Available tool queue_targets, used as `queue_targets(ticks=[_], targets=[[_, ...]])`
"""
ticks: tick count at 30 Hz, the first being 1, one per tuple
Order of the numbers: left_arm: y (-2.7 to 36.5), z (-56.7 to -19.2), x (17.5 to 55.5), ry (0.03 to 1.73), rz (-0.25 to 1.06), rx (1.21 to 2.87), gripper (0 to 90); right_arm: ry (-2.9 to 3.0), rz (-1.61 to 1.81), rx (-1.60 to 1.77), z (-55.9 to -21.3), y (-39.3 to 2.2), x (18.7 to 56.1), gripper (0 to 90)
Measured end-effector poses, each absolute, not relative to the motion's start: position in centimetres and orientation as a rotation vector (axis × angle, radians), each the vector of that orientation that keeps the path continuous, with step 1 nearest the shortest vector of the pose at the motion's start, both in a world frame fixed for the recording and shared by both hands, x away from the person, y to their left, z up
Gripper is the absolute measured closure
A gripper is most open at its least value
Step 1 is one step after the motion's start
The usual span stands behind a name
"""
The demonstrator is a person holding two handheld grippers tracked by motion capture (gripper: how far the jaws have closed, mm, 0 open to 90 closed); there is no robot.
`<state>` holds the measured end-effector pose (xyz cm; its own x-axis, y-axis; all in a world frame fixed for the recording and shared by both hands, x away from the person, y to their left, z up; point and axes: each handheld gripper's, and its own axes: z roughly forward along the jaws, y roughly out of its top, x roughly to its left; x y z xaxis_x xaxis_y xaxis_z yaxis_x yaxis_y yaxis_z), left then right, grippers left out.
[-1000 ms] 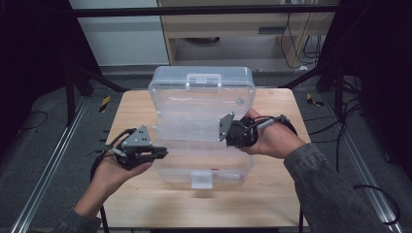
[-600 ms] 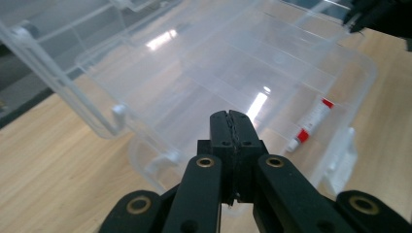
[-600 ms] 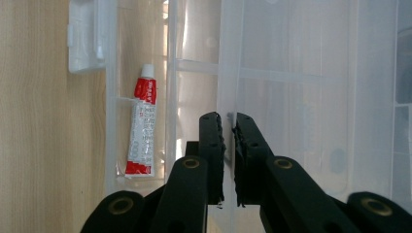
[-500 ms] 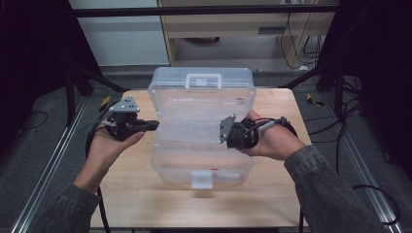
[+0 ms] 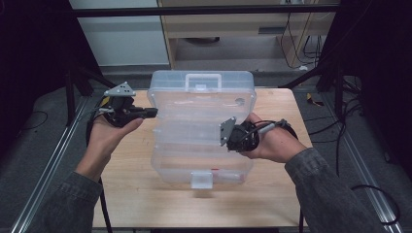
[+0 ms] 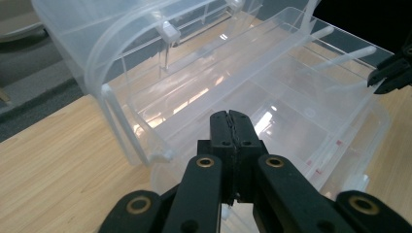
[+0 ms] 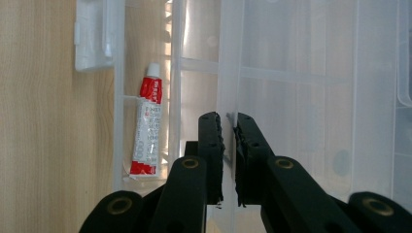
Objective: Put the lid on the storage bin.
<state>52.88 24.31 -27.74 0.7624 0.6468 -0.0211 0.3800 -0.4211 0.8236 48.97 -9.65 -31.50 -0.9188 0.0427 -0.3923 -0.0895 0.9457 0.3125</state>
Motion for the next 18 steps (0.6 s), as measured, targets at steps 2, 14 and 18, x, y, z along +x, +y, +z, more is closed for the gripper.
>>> queue_targets(ticks=[2, 14, 18], targets=[[24.36, -27.76, 52.96, 0.772, 0.375, 2.062, 89.9, 2.698, 0.458, -0.039, -31.55, -9.64, 48.91, 83.0], [24.81, -27.89, 53.69, 0.812, 0.346, 2.023, 89.9, 2.692, 0.455, -0.046, -31.88, -9.65, 48.51, 82.5], [24.93, -28.00, 53.85, 0.818, 0.345, 2.028, 89.9, 2.688, 0.451, -0.047, -32.01, -9.61, 48.32, 82.2]])
